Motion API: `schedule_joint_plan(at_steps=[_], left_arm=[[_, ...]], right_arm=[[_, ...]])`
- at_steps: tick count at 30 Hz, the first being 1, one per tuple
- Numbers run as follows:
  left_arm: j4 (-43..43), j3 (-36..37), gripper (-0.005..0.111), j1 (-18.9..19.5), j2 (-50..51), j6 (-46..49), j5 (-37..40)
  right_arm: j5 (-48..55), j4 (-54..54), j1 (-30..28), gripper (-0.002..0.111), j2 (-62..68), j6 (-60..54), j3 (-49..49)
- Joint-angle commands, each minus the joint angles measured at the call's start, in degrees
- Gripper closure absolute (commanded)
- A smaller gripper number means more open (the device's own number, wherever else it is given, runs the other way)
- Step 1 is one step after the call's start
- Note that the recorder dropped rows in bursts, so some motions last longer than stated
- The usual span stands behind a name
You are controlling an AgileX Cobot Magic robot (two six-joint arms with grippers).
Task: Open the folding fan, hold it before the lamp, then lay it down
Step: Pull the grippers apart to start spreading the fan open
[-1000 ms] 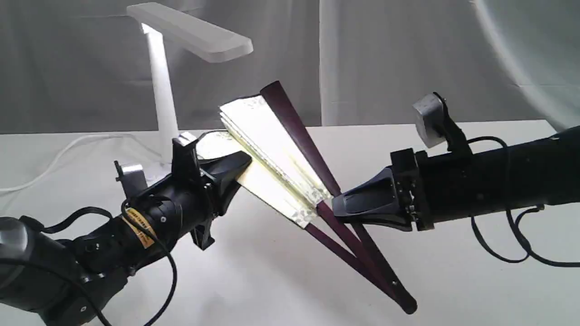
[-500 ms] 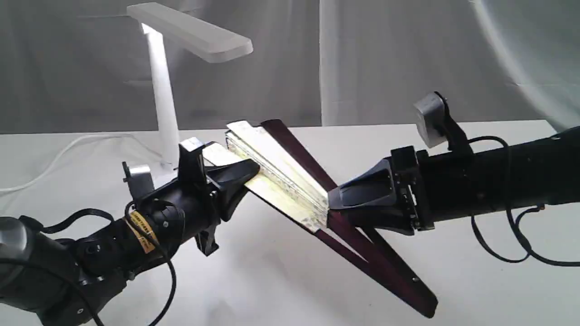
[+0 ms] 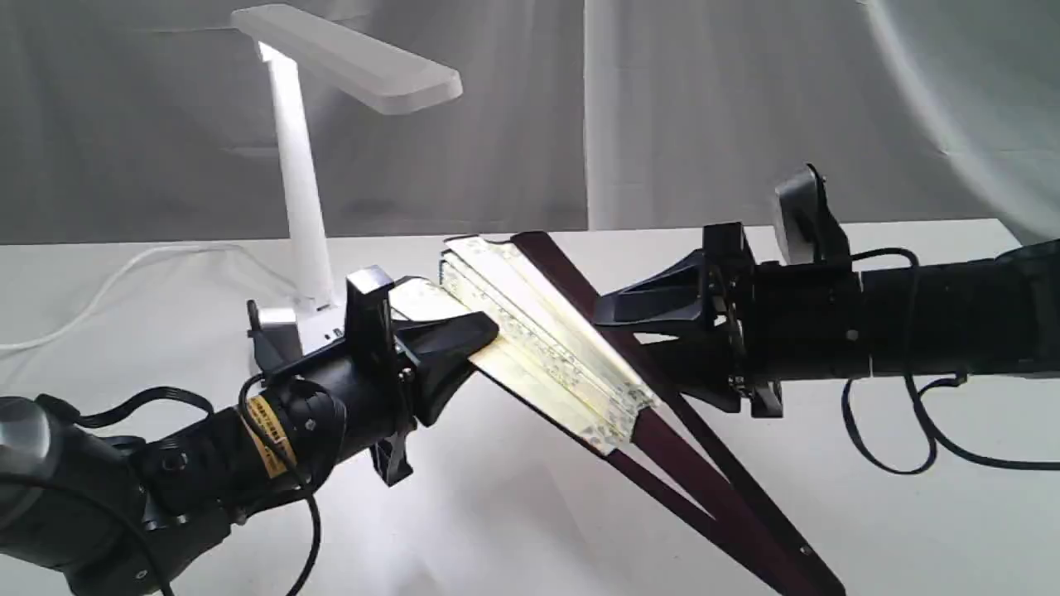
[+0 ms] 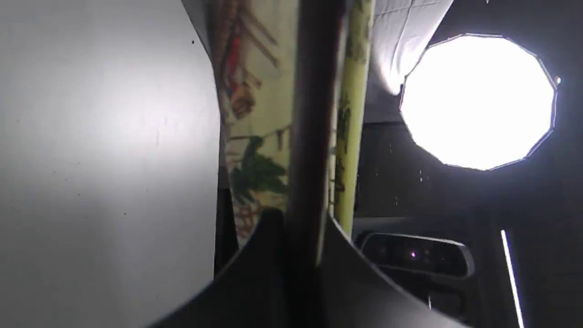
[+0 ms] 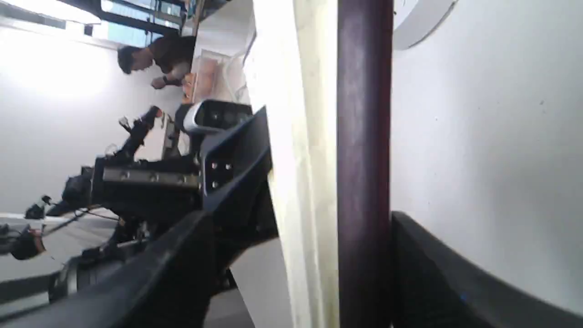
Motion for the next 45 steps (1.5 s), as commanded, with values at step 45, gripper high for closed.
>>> schedule_joint_plan(at_steps=[45], left_arm=[[7.4,-5.1,0.107,-0.3,0.1,-2.8,-0.5]], right_arm=[[3.0,5.7,-0.1,0.084,7.2,-0.7,-4.9]])
